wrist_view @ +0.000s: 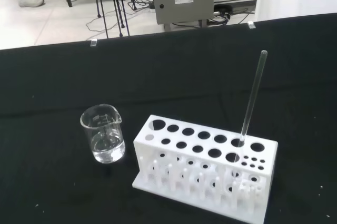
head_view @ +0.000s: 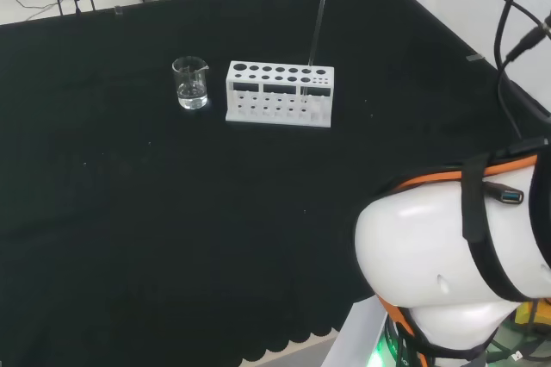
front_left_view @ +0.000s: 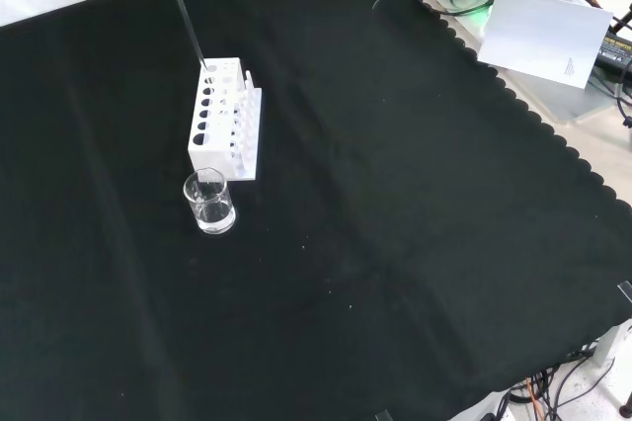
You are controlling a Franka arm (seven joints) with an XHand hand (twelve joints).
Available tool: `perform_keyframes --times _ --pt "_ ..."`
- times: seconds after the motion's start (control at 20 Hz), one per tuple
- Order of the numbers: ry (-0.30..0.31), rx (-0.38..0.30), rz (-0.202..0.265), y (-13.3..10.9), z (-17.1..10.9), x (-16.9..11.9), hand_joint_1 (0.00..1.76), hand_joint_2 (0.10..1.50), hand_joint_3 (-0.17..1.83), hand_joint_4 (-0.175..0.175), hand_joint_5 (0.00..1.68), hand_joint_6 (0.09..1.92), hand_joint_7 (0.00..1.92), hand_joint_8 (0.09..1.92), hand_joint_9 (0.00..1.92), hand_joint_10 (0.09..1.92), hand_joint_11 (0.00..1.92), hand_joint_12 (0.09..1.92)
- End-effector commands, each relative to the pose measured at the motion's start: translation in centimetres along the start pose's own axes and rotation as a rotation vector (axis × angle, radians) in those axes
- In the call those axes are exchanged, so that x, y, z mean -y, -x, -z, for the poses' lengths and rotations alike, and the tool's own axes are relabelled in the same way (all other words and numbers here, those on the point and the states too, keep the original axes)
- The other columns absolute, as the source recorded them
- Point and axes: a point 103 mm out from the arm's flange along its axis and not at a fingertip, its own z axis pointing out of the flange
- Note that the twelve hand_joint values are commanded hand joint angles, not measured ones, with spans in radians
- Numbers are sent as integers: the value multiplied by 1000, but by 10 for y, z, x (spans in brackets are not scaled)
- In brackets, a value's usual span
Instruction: Take the glass rod from the white test tube rack.
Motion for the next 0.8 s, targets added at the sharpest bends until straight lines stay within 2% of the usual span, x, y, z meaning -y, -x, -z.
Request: perform_keyframes --times 0.05,0.25,0.45,0.5,0.6,0.65,0.8 --pt "22 -36 -6 31 0 -41 697 1220 -175 -175 433 135 549 1010 846 899 720 1286" --pt "10 -22 -13 43 -6 -64 700 1223 -175 -175 439 168 580 1018 895 908 778 1268" --pt "1 -17 -21 59 -12 -79 701 1225 -175 -175 351 404 607 1028 923 943 838 1251" --pt "-20 -18 -4 62 -15 -85 702 1226 -175 -175 335 451 616 1031 931 949 850 1250" --pt "-36 0 -1 69 -20 -97 708 1225 -175 -175 316 532 638 1038 945 960 877 1251" --pt "-19 -21 41 70 -23 -102 712 1224 -175 -175 311 566 648 1041 952 965 891 1250" --pt "-28 -26 39 80 -34 -117 717 1225 -175 -175 313 615 676 1052 971 975 920 1254"
